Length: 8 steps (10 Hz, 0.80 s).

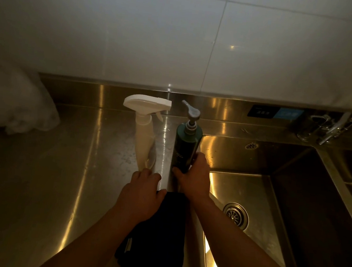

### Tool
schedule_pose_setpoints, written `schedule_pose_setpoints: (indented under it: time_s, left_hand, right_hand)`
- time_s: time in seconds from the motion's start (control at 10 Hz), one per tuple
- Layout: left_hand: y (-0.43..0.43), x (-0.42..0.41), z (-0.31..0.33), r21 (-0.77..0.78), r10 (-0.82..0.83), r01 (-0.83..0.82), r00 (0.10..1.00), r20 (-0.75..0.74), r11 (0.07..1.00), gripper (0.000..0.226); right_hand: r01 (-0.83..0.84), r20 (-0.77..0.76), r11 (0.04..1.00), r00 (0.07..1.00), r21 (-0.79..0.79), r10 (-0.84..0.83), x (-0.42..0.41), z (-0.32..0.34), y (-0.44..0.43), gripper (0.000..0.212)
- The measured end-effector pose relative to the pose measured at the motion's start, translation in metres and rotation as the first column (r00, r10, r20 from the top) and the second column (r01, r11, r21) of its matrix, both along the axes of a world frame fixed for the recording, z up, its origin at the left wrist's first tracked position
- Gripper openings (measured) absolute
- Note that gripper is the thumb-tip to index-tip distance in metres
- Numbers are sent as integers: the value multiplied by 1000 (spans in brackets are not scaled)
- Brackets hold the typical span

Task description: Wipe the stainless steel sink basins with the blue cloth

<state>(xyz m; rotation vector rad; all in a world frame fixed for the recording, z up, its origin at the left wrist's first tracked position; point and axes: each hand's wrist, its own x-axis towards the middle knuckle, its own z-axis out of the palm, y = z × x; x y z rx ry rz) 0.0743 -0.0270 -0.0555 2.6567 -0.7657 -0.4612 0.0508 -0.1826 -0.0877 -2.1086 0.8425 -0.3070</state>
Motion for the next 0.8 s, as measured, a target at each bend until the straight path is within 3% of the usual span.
schedule_pose_setpoints:
  time_s: [0.4,0.6,0.8]
  left_hand:
    - [-3,-5,-1,22,17,-17,1000,13,1000,42]
    - [-4,-13,1,36,17,-18,999,27,999,42]
    - [-15,-35,7,50,-2,1,999,33,999,47]
  right_hand:
    - [-27,-50,1000,998,-14,26,1,-4,-2,65]
    - [-129,-162,990,980,-59,118,-20,-5,-15,87]
    - [-210,-318,951,939,-226,131,-67,12,-41,65]
